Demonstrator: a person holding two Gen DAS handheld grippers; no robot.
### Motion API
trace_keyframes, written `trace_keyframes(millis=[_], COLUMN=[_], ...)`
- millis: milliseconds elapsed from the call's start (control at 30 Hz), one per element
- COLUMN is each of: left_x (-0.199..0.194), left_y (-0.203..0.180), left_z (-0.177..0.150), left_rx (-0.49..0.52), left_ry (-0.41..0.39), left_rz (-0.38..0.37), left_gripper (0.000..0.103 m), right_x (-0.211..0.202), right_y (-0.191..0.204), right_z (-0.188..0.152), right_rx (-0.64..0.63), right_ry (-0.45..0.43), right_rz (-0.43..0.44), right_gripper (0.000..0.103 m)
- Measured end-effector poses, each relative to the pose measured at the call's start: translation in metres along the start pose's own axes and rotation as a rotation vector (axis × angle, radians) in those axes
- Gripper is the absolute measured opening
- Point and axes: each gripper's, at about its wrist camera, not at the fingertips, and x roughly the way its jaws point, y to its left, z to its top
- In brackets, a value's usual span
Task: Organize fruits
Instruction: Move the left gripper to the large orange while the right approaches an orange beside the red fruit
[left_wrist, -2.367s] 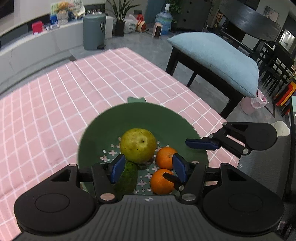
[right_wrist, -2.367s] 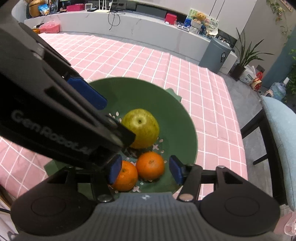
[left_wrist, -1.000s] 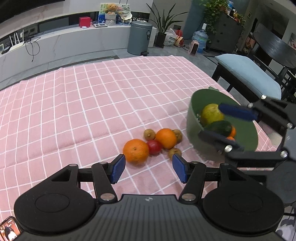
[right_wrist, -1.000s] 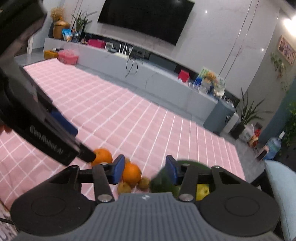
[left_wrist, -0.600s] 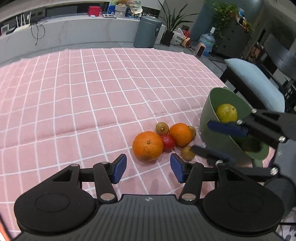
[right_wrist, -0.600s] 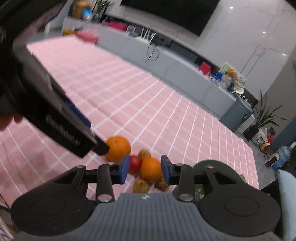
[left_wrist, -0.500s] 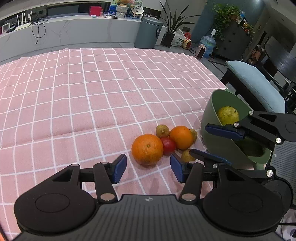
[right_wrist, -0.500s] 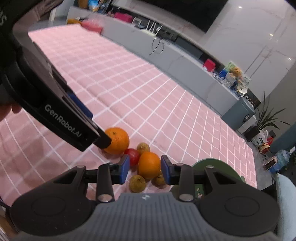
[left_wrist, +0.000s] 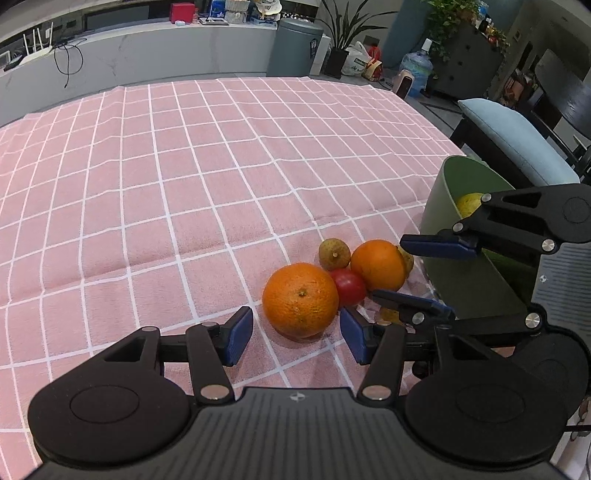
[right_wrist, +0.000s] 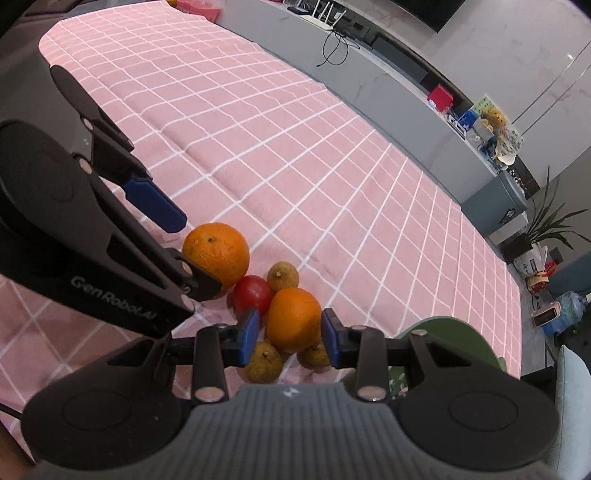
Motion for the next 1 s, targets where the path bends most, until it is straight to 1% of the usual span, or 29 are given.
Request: trace_keyframes(millis=[233,333,367,433,500,667,767,833,867,933,1000], left_x=[0.008,0.009,0.009,0.009,0.008,0.007,0.003,-0.003,-0.007,-0.013,-0.016], left_y=[0.003,0.002,0.001,0.0,-0.002,-0.001,-0.001,-0.002,-0.002,-0.003,-0.003], left_z=[0.001,0.001,0.001,0.001,0.0,-0.002,-0.004,-0.005,-0.006,-0.007,-0.007], left_rx=[-0.019,-0.018,-0.014,-0.009,0.0,-0.02,-0.037,-0.045,-0.047,-0.053,-0.061], left_ry=[0.008,0.005,0.003,0.005,0.002,-0.001,-0.006,-0.019,-0.027,-0.039,-0.038], left_rz=[-0.014,-0.014,-0.014,-0.035,-0.028,-0.026,-0.026,-0.021,-0.021,-0.022,-0.023], left_gripper=[0.063,0.063,0.061,0.051,0.05,0.048,0.048,0.048,0.048,0.048,0.048], right_x=[0.005,0.007,0.008,0.008,0.009,0.007,0.0,-0.006,-0.009,-0.015,-0.017], right_y=[0.002,0.005,0.006,0.008,0.011,0.009,0.009,0.008,0.008,0.007,0.006], right_z=[0.001,0.001,0.001,0.001,0.0,-0.002,-0.002,-0.002,-0.002,-0.002,-0.001], right_rx=[0.004,0.001,-0.003,-0.018,-0.034,-0.027,-0.02,-0.018,-0.013,-0.008,-0.006], right_ry=[0.013,0.016,0.015,0.015,0.012,0.005,-0.013,-0.026,-0.034,-0.048,-0.045], right_rz=[-0.009,-0.03,-0.035,-0.049,-0.072,-0.073,-0.078,-0.084,-0.085,-0.098,-0.09], right_gripper=[0.033,0.033,0.033,0.032,0.029,0.027,0.022,0.016,0.0,0.0,0.0])
